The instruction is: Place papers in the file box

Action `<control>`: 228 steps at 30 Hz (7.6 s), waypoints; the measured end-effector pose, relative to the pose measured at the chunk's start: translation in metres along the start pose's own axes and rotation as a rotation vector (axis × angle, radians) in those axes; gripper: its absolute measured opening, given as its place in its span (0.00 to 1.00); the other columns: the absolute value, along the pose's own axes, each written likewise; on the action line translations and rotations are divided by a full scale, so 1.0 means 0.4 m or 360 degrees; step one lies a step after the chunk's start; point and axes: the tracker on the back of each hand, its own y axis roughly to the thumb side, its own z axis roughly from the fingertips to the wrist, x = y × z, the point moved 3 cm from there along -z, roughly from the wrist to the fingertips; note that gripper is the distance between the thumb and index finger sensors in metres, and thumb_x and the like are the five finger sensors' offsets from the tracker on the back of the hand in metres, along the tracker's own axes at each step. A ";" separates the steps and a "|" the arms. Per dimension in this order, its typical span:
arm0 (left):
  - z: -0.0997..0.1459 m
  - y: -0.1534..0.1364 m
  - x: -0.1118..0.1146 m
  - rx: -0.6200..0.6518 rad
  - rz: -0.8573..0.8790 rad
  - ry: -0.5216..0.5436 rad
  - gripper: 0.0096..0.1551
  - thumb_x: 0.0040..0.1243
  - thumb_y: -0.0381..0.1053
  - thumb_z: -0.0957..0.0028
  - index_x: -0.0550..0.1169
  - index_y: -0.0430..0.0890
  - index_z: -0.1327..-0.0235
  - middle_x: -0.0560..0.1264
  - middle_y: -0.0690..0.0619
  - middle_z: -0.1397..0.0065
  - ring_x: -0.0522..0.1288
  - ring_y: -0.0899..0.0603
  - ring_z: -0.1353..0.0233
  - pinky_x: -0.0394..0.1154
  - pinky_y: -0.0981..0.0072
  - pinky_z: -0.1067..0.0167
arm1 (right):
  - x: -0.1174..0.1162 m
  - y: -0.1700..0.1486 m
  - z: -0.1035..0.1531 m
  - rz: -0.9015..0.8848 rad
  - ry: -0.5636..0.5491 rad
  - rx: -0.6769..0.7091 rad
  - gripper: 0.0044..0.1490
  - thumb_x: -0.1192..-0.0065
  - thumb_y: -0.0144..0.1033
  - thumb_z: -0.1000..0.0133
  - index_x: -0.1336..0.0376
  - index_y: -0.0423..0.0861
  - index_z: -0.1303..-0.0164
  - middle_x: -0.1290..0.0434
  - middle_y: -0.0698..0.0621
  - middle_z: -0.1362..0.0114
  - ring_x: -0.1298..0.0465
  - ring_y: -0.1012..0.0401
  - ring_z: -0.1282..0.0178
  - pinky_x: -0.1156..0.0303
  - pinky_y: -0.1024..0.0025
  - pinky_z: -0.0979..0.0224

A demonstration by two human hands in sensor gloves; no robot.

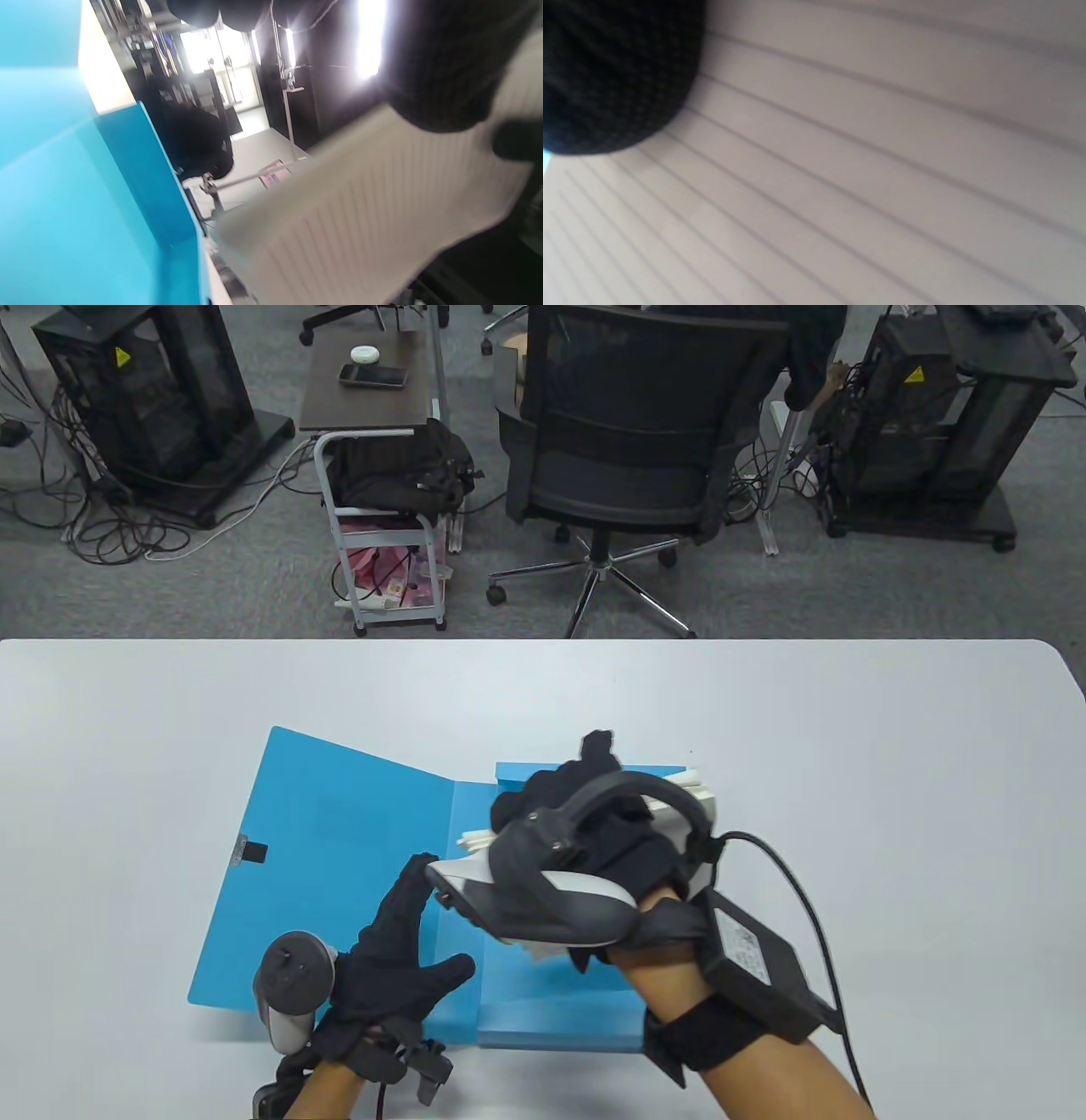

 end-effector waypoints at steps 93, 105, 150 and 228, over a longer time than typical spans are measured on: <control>-0.241 -0.170 0.226 -0.1530 -0.1020 -0.0555 0.47 0.73 0.62 0.65 0.74 0.32 0.42 0.86 0.44 0.56 0.92 0.41 0.67 0.85 0.55 0.69 | -0.808 -0.129 0.501 -0.1301 0.0491 -0.0591 0.42 0.53 0.54 0.54 0.55 0.53 0.30 0.56 0.48 0.18 0.46 0.48 0.18 0.52 0.38 0.21; -0.272 -0.147 0.312 -0.1503 -0.1275 -0.0660 0.48 0.70 0.64 0.64 0.73 0.33 0.39 0.86 0.45 0.55 0.90 0.42 0.70 0.84 0.57 0.72 | -0.808 -0.131 0.500 -0.1294 0.0476 -0.0596 0.42 0.52 0.54 0.55 0.54 0.53 0.30 0.55 0.48 0.18 0.44 0.49 0.18 0.51 0.38 0.21; -0.064 0.254 -0.151 -0.0971 -0.0093 -0.0142 0.41 0.64 0.45 0.54 0.62 0.47 0.25 0.76 0.31 0.38 0.87 0.29 0.49 0.84 0.43 0.53 | -0.829 -0.136 0.510 -0.1454 0.0522 -0.0622 0.42 0.52 0.57 0.54 0.57 0.56 0.31 0.59 0.50 0.18 0.41 0.49 0.19 0.47 0.35 0.22; -0.014 -0.061 -0.068 -0.0879 -0.1527 0.0064 0.58 0.55 0.79 0.65 0.42 0.71 0.24 0.22 0.55 0.23 0.21 0.38 0.21 0.20 0.33 0.33 | -0.864 -0.305 0.573 -0.1127 0.0403 -0.1071 0.51 0.46 0.62 0.58 0.59 0.57 0.28 0.62 0.52 0.16 0.62 0.48 0.16 0.72 0.30 0.27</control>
